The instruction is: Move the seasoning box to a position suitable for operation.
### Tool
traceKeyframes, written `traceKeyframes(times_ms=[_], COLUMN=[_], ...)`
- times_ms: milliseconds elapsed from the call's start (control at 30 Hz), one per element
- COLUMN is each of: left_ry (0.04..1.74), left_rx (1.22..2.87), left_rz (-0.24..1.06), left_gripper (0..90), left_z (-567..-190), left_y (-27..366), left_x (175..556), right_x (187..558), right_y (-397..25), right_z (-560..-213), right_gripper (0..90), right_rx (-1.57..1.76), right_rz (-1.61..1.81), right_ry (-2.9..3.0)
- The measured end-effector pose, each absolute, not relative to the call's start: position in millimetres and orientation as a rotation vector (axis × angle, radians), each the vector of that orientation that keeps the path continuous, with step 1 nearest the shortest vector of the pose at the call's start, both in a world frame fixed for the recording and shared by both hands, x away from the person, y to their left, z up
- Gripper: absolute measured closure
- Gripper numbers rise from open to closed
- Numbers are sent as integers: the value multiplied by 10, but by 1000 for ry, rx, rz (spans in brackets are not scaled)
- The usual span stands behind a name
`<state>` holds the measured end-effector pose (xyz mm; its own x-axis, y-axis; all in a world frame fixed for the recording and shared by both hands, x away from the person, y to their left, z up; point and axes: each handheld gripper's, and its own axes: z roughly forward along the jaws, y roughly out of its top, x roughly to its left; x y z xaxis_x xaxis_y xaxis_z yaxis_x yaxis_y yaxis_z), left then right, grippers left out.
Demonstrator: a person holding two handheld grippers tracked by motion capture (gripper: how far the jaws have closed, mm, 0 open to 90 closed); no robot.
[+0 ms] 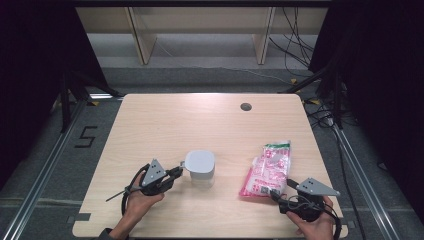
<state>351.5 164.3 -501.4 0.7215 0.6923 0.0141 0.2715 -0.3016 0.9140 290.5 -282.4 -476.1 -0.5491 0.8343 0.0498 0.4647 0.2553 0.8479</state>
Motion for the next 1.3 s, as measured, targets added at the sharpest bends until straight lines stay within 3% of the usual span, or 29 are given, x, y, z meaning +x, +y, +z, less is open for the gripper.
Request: traceKeyframes(times_ms=[300,400,567,1300], left_ry=[718,707,696,716], left_rx=[1933,1939,1944,1948], left_rz=[536,514,506,402], left_gripper=[617,622,705,681], left_z=[-5011,-5046,-5039,-4996], left_y=[1638,1620,1588,1415], left_x=[3571,3683,3686,3479], right_x=[2887,2887,2895,2908], right_y=[-2794,-2788,-2797,-2792], right_z=[-4763,-4766,-4767,-4771], right_gripper=[269,269,269,269], right_rx=[1230,1229,1222,1197], right_rz=[1230,1224,1229,1229], right_ry=[2128,2132,2134,2142])
